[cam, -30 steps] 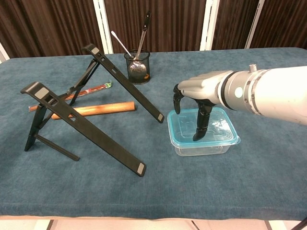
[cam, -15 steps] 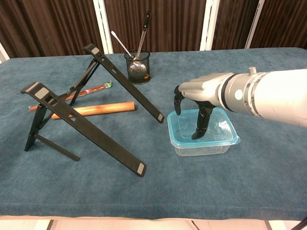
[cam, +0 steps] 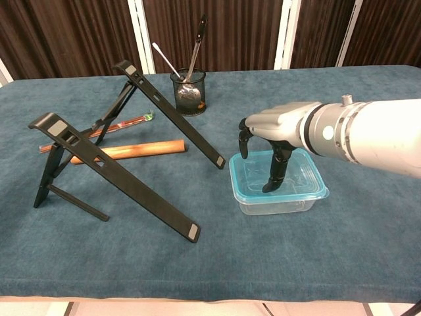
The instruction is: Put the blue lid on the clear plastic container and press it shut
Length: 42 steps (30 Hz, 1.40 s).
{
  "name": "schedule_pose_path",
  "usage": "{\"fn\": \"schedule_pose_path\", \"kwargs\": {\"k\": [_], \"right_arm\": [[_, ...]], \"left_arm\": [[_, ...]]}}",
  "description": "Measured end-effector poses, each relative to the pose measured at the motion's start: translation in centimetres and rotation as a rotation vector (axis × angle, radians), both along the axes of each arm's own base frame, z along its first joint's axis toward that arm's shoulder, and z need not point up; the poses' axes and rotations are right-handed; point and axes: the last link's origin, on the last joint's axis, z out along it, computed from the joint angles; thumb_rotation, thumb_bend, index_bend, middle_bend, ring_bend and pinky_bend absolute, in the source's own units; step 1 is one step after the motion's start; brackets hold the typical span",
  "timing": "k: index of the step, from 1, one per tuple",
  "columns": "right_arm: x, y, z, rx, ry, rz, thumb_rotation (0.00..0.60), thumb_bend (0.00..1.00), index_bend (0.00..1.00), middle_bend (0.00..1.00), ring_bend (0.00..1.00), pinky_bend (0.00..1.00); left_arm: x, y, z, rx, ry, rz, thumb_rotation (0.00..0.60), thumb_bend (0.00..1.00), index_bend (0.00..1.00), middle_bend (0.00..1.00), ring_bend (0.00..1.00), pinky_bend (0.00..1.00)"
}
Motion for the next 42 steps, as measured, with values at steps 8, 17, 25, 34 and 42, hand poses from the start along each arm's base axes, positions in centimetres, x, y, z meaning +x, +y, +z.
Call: {"fn": "schedule_pose_path", "kwargs": {"k": [8,17,25,34,42], "right_arm": [[-0.1,0.1,-0.1,-0.004,0.002,0.005,0.6,0.17,0.45,0.03,0.0,0.03],[-0.4,0.2,-0.2,-0.005,0.011,0.001,0.6,0.17,0.45,0.03,0.0,0.03],[-0.9,0.2,-0.5,-0.008,0.022,-0.005,0.6,0.17,0.45,0.03,0.0,0.03],[-0.6,0.2,-0.4,-0.019,0.004,0.005,0.6,0.17,0.44,0.03,0.0,0.03],[0.6,-0.1,3.1,-0.1,-0.086,0.048,0.6,0.17,0.42,0.03,0.0,0.03]], "left_arm": [[0.0,0.0,0.0,-0.001,0.0,-0.001,0.6,0.43,0.0,0.0,0.0,0.08],[0.0,0.0,0.0,-0.001,-0.001,-0.002,0.6,0.43,0.0,0.0,0.0,0.08],[0.1,-0.1,0.1,0.0,-0.004,-0.005,0.6,0.43,0.0,0.0,0.0,0.08],[0.0,-0.1,0.2,0.005,-0.008,-0.007,0.6,0.43,0.0,0.0,0.0,0.08],[0.0,-0.1,0.2,0.01,-0.004,-0.004,0.6,0.43,0.0,0.0,0.0,0.08]]}}
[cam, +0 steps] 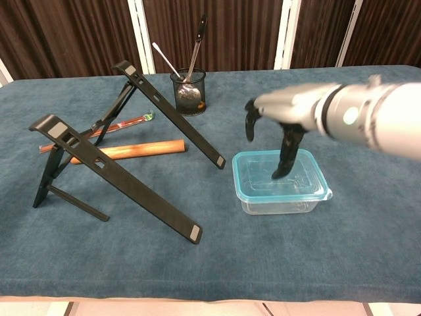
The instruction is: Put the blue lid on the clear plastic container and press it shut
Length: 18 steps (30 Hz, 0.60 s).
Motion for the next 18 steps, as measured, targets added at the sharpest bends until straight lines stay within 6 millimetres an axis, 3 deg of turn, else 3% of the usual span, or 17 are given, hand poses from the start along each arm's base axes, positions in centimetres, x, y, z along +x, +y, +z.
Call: {"fn": "schedule_pose_path", "kwargs": {"k": [10,18], "right_arm": [[-0.5,1.0,6.6,-0.114,-0.103,0.052,0.6,0.17,0.39,0.03,0.0,0.03],[-4.3,4.0,10.3,-0.204,-0.167,0.093,0.6,0.17,0.26,0.03,0.0,0.03]], "left_arm": [[0.1,0.0,-0.2,0.0,0.008,-0.001,0.6,0.43,0.0,0.0,0.0,0.08],[0.1,0.0,-0.1,0.012,0.009,0.005,0.6,0.43,0.0,0.0,0.0,0.08]]}}
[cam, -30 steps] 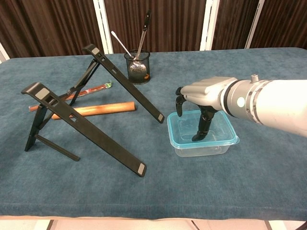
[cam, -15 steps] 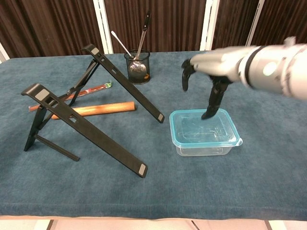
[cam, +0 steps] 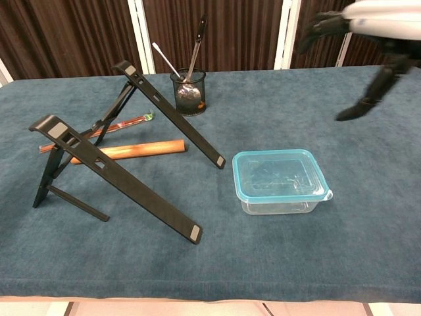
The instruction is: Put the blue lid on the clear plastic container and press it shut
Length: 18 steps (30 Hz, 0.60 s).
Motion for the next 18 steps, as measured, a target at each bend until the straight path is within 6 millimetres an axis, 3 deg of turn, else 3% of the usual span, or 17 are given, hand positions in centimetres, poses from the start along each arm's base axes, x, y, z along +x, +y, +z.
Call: {"fn": "schedule_pose_path", "kwargs": {"k": [4,14,18], "right_arm": [[-3.5,2.4,1.4,-0.064,-0.029,0.006,0.6,0.17,0.23,0.03,0.0,0.02],[-15.2,8.7,3.6,-0.298,-0.049,-0.076,0.6,0.17,0.14,0.0,0.0,0.0],[-17.6,10.4,4.1,-0.352,-0.049,-0.105,0.6,0.17,0.12,0.0,0.0,0.0]], "left_arm": [[0.0,0.1,0.0,0.005,0.004,0.001,0.6,0.43,0.0,0.0,0.0,0.08],[0.4,-0.2,-0.4,0.019,0.026,-0.027,0.6,0.43,0.0,0.0,0.0,0.07],[0.6,-0.2,-0.7,0.026,0.041,-0.038,0.6,0.43,0.0,0.0,0.0,0.07]]}}
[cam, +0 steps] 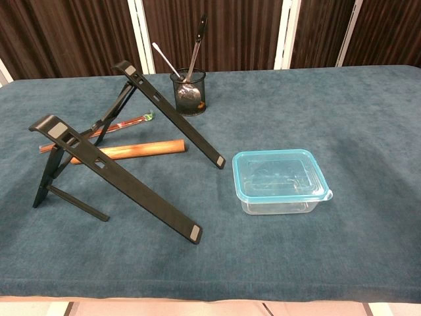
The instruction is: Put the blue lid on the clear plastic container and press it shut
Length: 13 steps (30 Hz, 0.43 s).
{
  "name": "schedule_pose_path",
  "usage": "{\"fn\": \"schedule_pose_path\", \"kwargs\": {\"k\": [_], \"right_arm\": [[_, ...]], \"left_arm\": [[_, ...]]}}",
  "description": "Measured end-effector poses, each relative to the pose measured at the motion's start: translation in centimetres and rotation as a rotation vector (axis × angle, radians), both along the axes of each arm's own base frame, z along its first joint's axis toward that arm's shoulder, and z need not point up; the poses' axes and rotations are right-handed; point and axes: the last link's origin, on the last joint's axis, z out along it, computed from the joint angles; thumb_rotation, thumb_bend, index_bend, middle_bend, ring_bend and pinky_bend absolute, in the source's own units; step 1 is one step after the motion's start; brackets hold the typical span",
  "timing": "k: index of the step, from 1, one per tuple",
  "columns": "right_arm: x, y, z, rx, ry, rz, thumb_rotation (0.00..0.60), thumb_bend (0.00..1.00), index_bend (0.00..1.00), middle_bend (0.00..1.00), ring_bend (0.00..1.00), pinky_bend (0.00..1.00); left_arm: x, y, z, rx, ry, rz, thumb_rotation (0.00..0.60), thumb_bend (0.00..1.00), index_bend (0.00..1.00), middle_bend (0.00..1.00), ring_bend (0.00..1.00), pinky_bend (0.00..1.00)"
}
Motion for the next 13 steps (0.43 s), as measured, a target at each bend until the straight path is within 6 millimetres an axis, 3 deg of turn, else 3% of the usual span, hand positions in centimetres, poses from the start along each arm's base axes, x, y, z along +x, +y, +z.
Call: {"fn": "schedule_pose_path", "kwargs": {"k": [13], "right_arm": [[-0.49,0.16,0.19,-0.008,-0.024,-0.05,0.6,0.17,0.12,0.0,0.0,0.0]], "left_arm": [[0.0,0.32,-0.24,-0.001,0.006,0.015,0.6,0.43,0.0,0.0,0.0,0.07]]}}
